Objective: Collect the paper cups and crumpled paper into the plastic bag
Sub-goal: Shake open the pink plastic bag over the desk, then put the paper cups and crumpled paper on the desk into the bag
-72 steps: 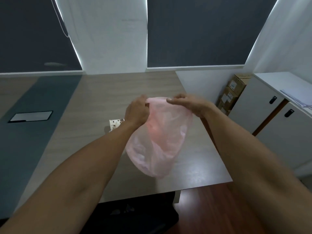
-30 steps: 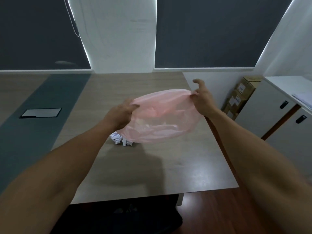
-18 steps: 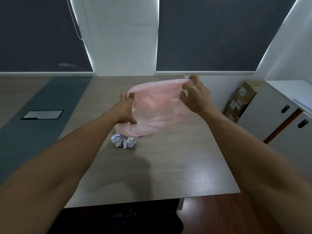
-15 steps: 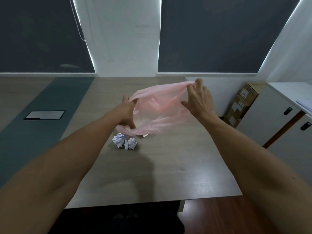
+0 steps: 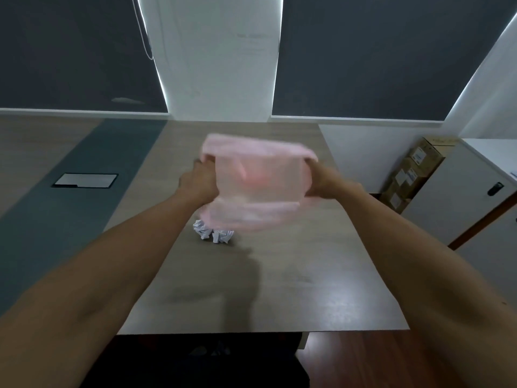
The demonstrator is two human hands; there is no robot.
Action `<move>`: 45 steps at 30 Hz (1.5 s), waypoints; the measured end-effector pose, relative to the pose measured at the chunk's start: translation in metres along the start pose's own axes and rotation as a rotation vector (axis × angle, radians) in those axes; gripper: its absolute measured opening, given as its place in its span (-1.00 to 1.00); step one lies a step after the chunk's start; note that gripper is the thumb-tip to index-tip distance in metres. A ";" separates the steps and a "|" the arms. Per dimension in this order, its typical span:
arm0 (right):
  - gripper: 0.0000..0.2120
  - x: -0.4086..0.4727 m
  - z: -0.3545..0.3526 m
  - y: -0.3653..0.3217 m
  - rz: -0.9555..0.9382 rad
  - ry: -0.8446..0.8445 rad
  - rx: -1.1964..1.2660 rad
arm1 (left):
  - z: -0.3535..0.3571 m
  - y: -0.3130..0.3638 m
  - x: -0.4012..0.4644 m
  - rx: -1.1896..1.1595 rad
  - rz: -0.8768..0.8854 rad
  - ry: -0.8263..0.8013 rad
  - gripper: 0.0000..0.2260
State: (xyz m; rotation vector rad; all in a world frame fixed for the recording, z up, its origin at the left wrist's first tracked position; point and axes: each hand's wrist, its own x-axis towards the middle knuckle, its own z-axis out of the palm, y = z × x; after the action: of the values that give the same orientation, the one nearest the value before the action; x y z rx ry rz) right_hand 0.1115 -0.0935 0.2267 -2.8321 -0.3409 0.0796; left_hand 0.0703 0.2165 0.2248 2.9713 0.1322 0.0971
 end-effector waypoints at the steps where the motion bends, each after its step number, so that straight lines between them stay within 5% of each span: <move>1: -0.14 0.002 -0.004 -0.007 -0.002 0.236 0.073 | -0.006 0.002 0.000 -0.018 0.037 0.158 -0.37; 3: -0.25 0.004 -0.006 -0.016 -0.042 0.642 0.093 | -0.012 0.002 0.005 -0.031 0.125 0.391 -0.34; 4: -0.22 0.005 -0.002 -0.019 -0.048 0.598 0.081 | -0.011 -0.003 0.006 -0.010 0.135 0.318 -0.27; 7: -0.04 -0.001 0.038 -0.012 0.010 -0.348 -0.195 | 0.017 -0.029 -0.002 0.179 0.070 -0.498 0.08; 9: 0.08 -0.002 0.049 -0.010 0.028 -0.542 -0.159 | 0.028 -0.048 -0.010 0.134 0.015 -0.622 0.36; 12: 0.16 0.007 0.044 -0.026 -0.025 -0.427 -0.072 | 0.024 -0.066 -0.008 -0.003 -0.004 -0.461 0.41; 15: 0.22 0.018 0.040 -0.050 -0.099 -0.267 -0.081 | 0.001 -0.073 -0.018 -0.099 -0.034 -0.310 0.29; 21: 0.27 0.032 0.064 -0.115 -0.207 -0.210 0.002 | -0.020 -0.119 -0.034 -0.131 -0.175 -0.085 -0.05; 25: 0.20 0.045 0.079 -0.175 -0.267 -0.167 0.130 | -0.050 -0.171 -0.042 -0.042 -0.264 0.105 -0.35; 31: -0.03 0.060 0.100 -0.269 -0.326 -0.187 0.442 | -0.094 -0.244 -0.057 0.053 -0.325 0.287 -0.35; 37: -0.08 0.062 0.152 -0.310 -0.272 -0.276 0.569 | -0.073 -0.285 -0.069 0.060 -0.358 0.247 -0.36; 45: -0.20 0.074 0.251 -0.275 -0.132 -0.438 0.741 | 0.018 -0.293 -0.069 0.007 -0.439 0.059 -0.37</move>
State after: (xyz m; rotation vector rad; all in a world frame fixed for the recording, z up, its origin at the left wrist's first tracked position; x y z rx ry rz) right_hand 0.0995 0.2496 0.0638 -2.0334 -0.4689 0.6571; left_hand -0.0213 0.4951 0.1540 2.8668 0.7836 0.1277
